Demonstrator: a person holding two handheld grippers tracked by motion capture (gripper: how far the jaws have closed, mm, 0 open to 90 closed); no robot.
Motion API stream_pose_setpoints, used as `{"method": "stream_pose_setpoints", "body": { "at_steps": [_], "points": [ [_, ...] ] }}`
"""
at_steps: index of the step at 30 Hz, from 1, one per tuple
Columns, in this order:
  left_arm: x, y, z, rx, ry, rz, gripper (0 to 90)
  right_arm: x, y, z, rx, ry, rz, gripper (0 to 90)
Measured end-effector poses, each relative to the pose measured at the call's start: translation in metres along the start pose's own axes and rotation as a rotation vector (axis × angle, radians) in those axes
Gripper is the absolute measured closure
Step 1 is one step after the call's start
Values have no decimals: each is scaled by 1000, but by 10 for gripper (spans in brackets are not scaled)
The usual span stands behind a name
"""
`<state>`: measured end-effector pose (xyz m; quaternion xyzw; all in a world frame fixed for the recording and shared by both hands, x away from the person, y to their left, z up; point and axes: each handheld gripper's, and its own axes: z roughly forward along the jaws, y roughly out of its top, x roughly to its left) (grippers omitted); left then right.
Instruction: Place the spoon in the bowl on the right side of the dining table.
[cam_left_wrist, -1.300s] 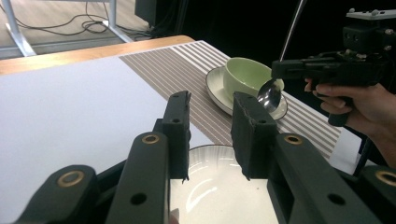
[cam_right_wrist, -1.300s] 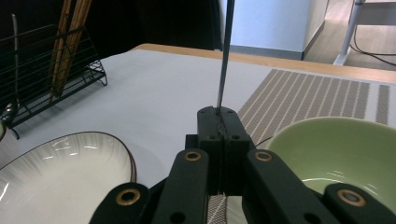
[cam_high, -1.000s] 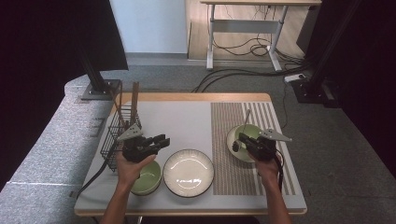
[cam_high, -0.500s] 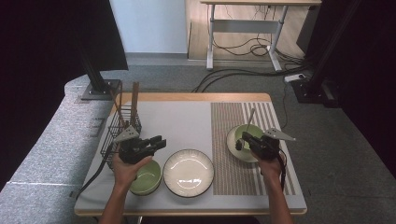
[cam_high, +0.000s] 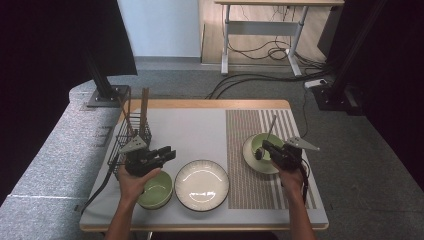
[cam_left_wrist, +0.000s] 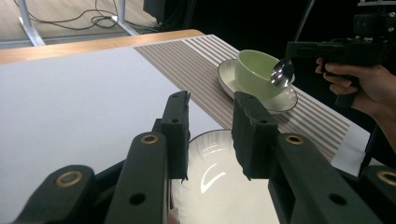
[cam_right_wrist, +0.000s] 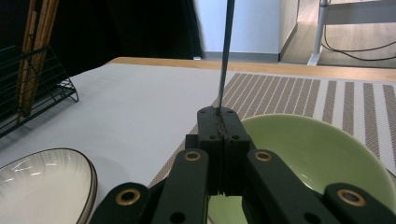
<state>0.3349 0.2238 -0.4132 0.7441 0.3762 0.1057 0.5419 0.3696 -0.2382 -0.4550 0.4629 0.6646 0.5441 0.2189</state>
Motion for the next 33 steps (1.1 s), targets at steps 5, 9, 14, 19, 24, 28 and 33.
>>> {"method": "stream_pose_setpoints", "body": {
  "at_steps": [5,9,14,19,24,28,33],
  "points": [
    [2,-4,-2,2,6,-8,670,-4,0,2,-2,-10,3,898],
    [3,-5,-6,-1,15,-6,667,-5,2,2,-9,-12,4,898],
    [1,-5,-7,-5,7,-5,666,-8,3,0,-15,-16,10,898],
    [0,-6,-9,-4,15,1,663,-13,2,1,-5,-42,6,897],
    [0,-6,-10,-6,20,2,662,-19,-4,6,23,-52,20,897],
    [0,-7,-10,-3,31,5,660,-21,-7,11,46,-53,22,897],
    [4,-9,-13,-7,34,-7,659,-27,-13,15,79,-69,38,896]
  ]
}}
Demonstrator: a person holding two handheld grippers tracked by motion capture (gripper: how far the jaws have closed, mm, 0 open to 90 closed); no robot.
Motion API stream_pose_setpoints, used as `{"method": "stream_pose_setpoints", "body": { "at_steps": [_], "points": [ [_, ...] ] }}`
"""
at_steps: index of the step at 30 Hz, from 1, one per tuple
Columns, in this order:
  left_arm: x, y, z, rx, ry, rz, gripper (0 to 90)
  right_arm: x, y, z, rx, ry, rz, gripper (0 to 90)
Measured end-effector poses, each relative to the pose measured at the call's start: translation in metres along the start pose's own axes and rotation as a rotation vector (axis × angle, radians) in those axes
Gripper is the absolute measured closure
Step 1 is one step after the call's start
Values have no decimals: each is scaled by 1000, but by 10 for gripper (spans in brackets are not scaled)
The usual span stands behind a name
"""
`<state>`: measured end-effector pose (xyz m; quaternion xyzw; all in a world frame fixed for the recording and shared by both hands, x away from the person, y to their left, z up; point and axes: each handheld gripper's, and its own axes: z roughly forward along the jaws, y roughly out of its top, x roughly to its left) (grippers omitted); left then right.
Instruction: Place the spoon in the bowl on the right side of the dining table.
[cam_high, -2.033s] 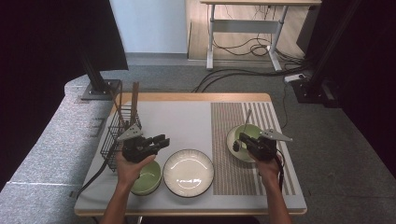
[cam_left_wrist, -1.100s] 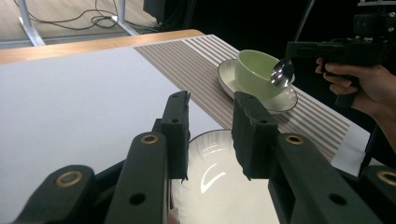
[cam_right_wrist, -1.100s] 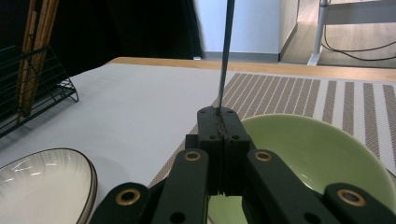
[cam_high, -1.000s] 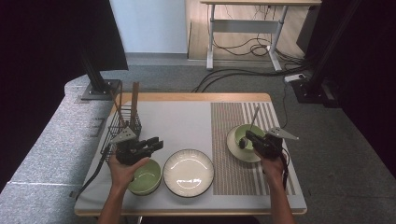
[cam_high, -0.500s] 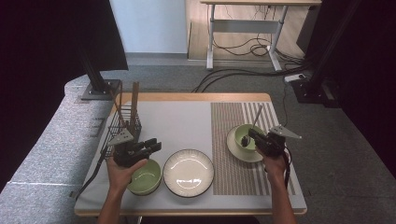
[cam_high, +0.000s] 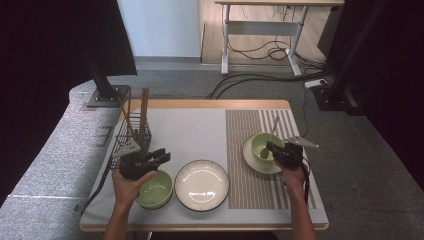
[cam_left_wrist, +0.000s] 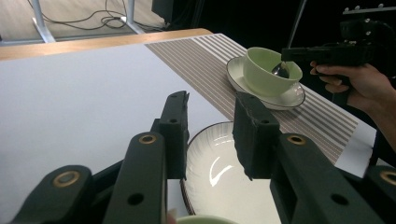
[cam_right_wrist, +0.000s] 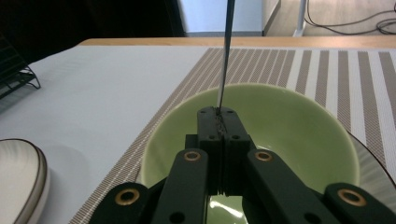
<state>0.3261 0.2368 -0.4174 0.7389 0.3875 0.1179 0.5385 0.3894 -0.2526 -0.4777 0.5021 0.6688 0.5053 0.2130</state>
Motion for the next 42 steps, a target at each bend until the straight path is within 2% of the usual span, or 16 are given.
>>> {"method": "stream_pose_setpoints", "body": {
  "at_steps": [7,10,15,24,28,33,42],
  "points": [
    [3,-5,-2,-6,-2,-13,659,-4,-5,5,29,-32,-6,894],
    [3,-5,-3,3,8,-4,658,-5,-6,6,39,-48,-12,894],
    [3,-5,-4,-1,8,-5,658,-7,-7,7,44,-76,-24,891],
    [1,-7,-3,3,10,-4,656,-12,-8,8,38,-92,-13,879],
    [1,-7,-4,2,10,-2,656,-13,-9,8,43,-130,-38,859],
    [1,-7,-4,6,11,1,656,-14,-10,9,46,-156,-46,836],
    [0,-7,-6,-2,10,1,655,-15,-12,11,60,-180,-57,778]
  ]
}}
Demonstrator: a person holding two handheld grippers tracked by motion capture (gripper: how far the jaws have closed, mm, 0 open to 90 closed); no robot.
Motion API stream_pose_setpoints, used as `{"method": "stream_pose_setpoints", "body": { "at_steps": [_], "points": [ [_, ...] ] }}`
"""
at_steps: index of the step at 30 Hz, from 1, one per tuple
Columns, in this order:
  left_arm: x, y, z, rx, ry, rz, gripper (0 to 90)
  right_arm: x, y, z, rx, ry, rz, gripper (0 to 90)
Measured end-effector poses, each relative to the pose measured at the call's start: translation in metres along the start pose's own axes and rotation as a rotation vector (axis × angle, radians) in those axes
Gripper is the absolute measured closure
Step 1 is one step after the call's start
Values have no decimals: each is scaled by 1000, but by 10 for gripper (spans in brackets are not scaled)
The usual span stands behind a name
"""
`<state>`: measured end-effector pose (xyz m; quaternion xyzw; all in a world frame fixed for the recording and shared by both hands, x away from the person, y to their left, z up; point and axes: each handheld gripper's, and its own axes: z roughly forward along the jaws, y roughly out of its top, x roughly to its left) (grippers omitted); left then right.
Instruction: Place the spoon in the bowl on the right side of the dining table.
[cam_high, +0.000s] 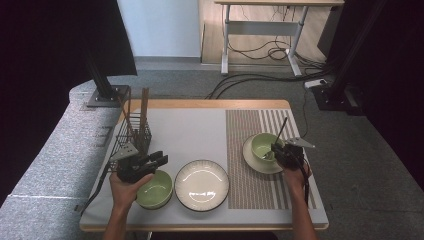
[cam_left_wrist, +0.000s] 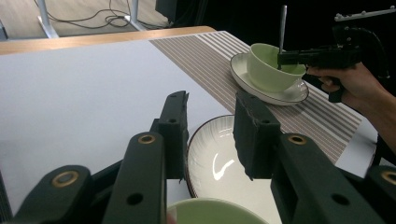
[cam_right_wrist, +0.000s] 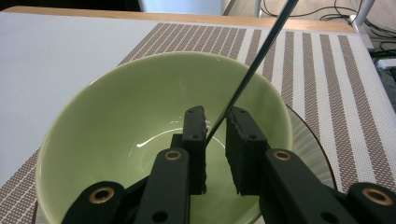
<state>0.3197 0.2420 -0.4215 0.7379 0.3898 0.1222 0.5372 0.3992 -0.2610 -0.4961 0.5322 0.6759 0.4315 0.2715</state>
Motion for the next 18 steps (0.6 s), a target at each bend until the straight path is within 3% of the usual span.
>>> {"method": "stream_pose_setpoints", "body": {
  "at_steps": [10,18],
  "points": [
    [0,0,-1,-6,7,1,654,0,2,-3,5,16,3,701],
    [1,-2,-1,-14,-1,-10,653,-5,3,-9,-18,22,37,685]
  ]
}}
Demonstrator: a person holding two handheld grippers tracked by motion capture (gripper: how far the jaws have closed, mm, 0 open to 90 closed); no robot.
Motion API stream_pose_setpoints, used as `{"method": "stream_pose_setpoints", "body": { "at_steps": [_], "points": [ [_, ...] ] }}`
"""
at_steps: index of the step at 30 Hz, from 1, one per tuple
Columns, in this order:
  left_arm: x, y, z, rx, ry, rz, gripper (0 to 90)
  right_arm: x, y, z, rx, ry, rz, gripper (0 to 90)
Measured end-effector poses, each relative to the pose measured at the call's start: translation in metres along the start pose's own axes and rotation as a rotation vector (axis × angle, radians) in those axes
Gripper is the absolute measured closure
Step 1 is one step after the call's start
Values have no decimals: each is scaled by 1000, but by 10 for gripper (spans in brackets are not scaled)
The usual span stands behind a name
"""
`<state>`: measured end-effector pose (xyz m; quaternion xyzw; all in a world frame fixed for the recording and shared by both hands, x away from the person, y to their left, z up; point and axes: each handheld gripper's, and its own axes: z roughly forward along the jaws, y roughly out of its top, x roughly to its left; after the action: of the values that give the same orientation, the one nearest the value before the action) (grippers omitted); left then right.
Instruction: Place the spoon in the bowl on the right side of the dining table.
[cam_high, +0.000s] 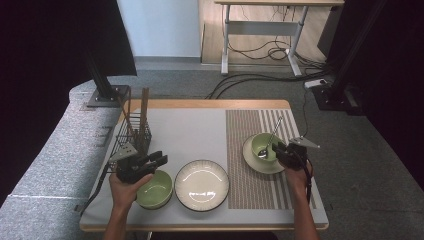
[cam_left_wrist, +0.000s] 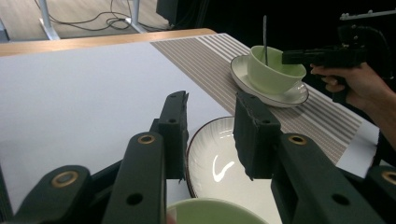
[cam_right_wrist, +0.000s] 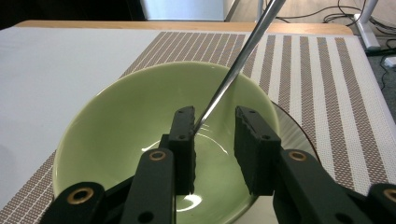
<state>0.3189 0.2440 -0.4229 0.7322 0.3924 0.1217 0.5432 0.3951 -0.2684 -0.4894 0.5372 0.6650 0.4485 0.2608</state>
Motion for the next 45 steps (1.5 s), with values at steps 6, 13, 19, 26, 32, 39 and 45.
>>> {"method": "stream_pose_setpoints", "body": {
  "at_steps": [6,13,19,26,32,39,45],
  "points": [
    [1,0,-1,-6,-5,-5,653,0,2,-1,-3,11,5,669],
    [3,-1,-1,-4,-5,-6,653,-2,9,-3,-6,20,2,649],
    [5,-1,-7,-19,-4,-10,653,-3,27,1,0,13,-13,617],
    [6,-1,-9,-33,-2,-10,655,-6,44,11,24,15,6,596],
    [7,-2,-7,-24,0,-10,655,-13,45,23,44,13,40,578],
    [8,-3,-8,-28,7,-12,656,-18,49,30,67,8,58,564],
    [8,-4,-8,-20,6,-10,656,-23,55,37,75,6,87,556]
  ]
}}
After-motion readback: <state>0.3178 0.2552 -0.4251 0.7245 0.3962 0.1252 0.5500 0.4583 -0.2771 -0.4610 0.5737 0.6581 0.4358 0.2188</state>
